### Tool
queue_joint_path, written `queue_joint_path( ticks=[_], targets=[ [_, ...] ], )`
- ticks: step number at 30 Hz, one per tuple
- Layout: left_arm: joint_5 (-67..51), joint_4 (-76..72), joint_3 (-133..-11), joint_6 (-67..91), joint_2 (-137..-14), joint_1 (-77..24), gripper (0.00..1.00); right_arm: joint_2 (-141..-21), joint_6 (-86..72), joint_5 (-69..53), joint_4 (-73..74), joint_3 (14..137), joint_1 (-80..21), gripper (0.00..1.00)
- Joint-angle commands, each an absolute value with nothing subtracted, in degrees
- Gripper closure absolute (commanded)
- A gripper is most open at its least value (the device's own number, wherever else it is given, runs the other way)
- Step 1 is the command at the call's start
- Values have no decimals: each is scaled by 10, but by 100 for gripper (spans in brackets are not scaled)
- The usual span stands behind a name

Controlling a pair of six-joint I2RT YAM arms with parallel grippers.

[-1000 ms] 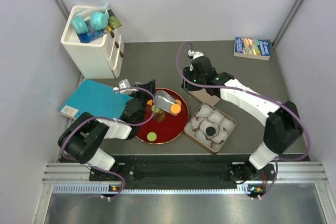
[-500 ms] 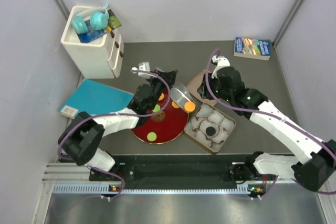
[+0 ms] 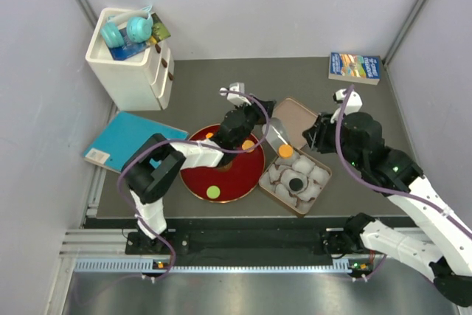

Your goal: Pack the cookies

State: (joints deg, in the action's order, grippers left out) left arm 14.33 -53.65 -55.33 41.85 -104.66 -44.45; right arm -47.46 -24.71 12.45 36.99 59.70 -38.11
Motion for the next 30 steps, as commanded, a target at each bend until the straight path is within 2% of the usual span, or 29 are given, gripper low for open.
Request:
queue_joint_path(
  ticks=[1, 12, 21, 30],
  targets=[
    [128, -597, -614, 407, -1088, -461, 100, -464, -253, 141, 389, 592, -386, 62],
    [114, -584, -713, 357, -1173, -482, 100, -451, -250, 152, 396, 584, -385, 61],
    [113, -670, -708, 256, -1198, -501, 100, -446, -247, 156, 388, 572, -384, 61],
    [111, -688, -706, 200, -1193, -520, 100, -447, -250, 153, 381, 563, -385, 61]
  ],
)
